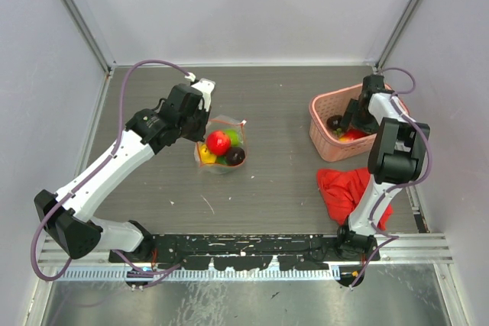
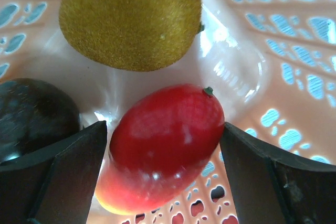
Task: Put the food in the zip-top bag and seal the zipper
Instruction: Pick up the fake fruit from the bin.
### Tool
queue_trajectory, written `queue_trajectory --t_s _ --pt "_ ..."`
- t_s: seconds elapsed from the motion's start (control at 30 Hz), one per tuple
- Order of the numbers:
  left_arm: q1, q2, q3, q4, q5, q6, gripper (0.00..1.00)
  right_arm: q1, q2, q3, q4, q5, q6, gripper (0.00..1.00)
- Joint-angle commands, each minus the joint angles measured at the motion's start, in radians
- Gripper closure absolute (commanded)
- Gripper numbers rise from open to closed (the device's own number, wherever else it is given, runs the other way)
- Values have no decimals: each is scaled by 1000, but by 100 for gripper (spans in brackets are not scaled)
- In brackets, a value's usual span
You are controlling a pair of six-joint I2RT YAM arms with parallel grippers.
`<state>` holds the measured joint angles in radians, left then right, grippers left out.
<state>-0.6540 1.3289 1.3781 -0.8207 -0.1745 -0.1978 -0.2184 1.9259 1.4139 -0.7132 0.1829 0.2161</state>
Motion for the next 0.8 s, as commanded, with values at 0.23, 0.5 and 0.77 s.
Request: queue_trajectory --t_s 0.23,0.5,0.77 --pt "4 -30 36 34 10 -3 100 -3 21 41 -37 -44 58 38" --pt "4 -30 36 34 13 -3 100 -2 -111 35 -29 -16 82 65" --pt "4 -30 36 34 16 -5 100 21 -271 9 1 25 122 74"
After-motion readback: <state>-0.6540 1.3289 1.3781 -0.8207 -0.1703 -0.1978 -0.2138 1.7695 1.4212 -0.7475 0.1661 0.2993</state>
